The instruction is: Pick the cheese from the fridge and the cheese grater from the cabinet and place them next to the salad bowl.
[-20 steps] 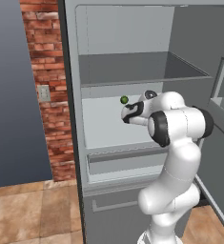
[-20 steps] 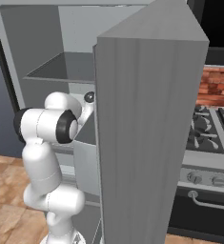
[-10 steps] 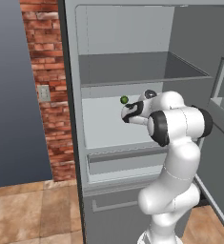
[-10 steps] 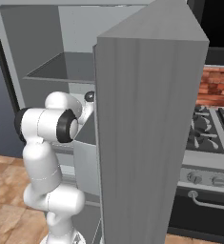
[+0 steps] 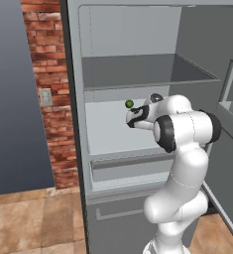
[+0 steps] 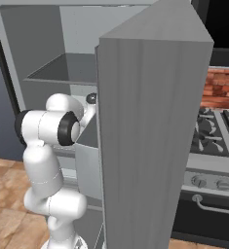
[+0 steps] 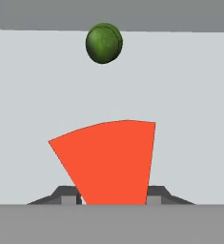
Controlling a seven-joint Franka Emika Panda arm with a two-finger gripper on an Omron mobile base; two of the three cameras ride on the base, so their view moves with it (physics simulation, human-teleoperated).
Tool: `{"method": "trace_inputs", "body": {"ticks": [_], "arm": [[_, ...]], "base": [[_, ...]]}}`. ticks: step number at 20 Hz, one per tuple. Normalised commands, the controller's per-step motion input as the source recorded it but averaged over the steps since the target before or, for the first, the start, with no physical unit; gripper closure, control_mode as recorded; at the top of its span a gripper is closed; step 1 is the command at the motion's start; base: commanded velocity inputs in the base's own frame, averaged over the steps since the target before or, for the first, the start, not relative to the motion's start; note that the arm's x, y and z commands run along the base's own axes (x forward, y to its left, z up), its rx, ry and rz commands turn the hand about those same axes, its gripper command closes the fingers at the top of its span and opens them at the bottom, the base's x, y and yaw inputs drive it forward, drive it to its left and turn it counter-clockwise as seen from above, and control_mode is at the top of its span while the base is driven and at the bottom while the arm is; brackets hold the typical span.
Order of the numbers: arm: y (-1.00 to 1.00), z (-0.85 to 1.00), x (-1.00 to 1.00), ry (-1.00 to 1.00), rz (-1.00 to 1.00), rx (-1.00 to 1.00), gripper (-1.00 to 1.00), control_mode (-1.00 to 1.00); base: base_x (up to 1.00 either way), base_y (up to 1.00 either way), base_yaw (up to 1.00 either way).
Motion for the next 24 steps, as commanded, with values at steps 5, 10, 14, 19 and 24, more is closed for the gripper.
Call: {"method": "trace_inputs", "body": {"ticks": [5, 10, 14, 19, 24], "arm": [[0.00, 0.00, 0.00, -0.05, -0.03, 0.00, 1.00, -1.00], [0.00, 0.00, -0.10, -0.03, -0.02, 0.00, 1.00, -1.00], [-0.03, 0.43, -0.15, 0.00, -0.01, 0.00, 1.00, -1.00], [0.00, 0.13, -0.45, 0.00, -0.01, 0.00, 1.00, -1.00], [0.00, 0.04, -0.50, 0.00, -0.01, 0.00, 1.00, -1.00]], "base": [[0.00, 0.00, 0.00], [0.00, 0.00, 0.00], [0.00, 0.00, 0.00], [0.00, 0.00, 0.00], [0.00, 0.00, 0.00]]}}
